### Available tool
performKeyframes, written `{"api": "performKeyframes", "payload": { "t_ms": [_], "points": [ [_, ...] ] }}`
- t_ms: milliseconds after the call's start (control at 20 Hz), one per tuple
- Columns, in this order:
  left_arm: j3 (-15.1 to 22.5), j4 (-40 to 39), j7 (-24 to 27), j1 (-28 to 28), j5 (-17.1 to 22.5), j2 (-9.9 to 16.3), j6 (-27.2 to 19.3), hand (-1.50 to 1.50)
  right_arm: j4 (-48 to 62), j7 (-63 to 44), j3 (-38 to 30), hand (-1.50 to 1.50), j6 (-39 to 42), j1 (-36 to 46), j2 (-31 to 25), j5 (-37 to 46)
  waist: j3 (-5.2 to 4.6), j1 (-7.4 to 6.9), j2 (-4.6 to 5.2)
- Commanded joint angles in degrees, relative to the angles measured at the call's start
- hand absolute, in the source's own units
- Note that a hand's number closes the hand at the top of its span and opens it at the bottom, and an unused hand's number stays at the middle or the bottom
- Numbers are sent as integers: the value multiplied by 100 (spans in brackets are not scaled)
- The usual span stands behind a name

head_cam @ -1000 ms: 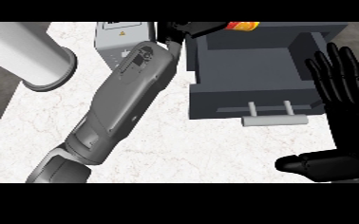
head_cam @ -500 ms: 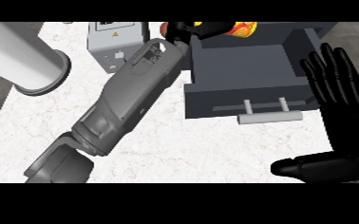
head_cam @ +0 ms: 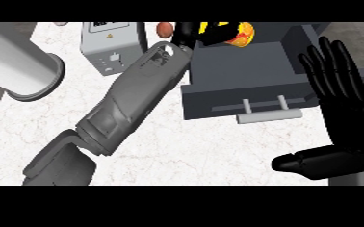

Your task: Pick up the cup, place it into the drawer and close the drawer

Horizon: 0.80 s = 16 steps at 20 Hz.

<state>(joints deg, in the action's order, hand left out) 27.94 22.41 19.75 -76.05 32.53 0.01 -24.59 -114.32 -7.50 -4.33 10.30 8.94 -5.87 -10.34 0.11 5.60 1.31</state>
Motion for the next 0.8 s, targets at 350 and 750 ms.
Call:
{"api": "performKeyframes", "payload": {
  "t_ms": [350, 750],
  "points": [
    [577, 23, 235, 196, 421, -1, -206, -150, -138, 39, 167, -150, 55, -103, 118, -77, -5, 50, 15],
    [163, 568, 905, 157, 1115, -1, 155, -150, -205, -269, -243, -150, 277, -147, -78, -871, -7, -178, -56]
  ]
}}
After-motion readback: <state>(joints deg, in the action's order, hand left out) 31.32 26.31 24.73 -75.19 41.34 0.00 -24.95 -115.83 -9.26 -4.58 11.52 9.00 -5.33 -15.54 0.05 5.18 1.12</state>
